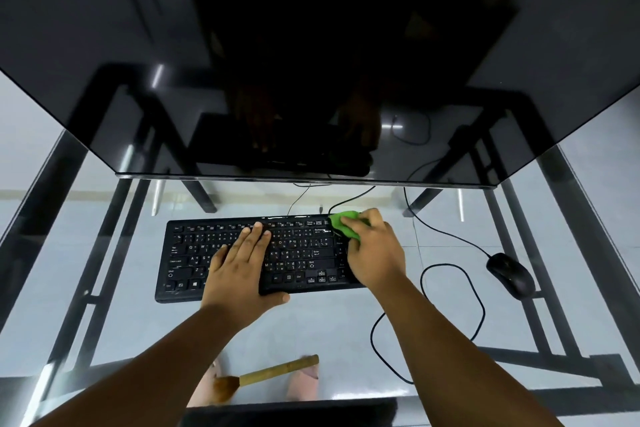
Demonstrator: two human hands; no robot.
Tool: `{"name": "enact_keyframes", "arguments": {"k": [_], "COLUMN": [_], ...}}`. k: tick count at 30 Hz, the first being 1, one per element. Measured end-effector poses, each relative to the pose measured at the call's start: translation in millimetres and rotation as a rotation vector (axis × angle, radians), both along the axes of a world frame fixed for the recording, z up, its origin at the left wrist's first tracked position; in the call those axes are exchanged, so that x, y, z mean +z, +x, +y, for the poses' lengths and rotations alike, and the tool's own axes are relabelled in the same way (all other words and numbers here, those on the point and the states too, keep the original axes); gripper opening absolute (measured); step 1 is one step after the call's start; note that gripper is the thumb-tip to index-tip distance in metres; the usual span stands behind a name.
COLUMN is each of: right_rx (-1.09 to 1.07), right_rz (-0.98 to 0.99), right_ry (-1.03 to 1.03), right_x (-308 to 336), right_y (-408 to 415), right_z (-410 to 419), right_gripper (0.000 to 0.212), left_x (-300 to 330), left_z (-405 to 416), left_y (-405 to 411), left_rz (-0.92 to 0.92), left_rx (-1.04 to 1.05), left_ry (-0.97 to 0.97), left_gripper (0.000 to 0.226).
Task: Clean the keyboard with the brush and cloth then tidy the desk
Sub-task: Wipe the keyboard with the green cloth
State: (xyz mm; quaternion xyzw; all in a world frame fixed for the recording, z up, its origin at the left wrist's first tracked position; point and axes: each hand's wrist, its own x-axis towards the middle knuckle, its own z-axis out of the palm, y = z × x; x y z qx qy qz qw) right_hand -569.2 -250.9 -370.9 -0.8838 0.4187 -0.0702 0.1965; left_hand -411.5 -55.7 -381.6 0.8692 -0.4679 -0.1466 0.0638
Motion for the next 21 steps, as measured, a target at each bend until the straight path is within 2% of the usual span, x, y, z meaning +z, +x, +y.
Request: {"name": "enact_keyframes", "arguments": {"k": [5, 7, 12, 14, 19, 21], "right_rx": [-0.244, -0.219, 0.014, -0.004, -0.225, -0.193], "right_rz": [-0.016, -0.012, 0.021, 0.045, 0.038, 0.036], "right_ry": [0.027, 0.043, 0.031, 0.006, 0.008, 0.026], "right_x": [-1, 1, 1, 0, 0, 0], "right_y": [-1, 10, 23, 13, 9, 19], "right_z": [-2, 2, 18, 17, 13, 20], "right_gripper": [0.047, 0.048, 0.051, 0.05, 0.048, 0.05], "left_x": [2, 2, 1, 2, 2, 1], "left_z": [9, 11, 13, 17, 29, 30], "left_y": [9, 10, 13, 17, 28, 29], "left_rz": [-0.013, -0.009, 0.018, 0.021, 0.015, 0.017], "left_rx": [0.001, 0.002, 0.004, 0.01, 0.032, 0.03], "left_ry": [0.003, -0.003, -0.03, -0.019, -0.019, -0.019], "left_gripper": [0.112, 0.112, 0.111, 0.111, 0.113, 0.113]}}
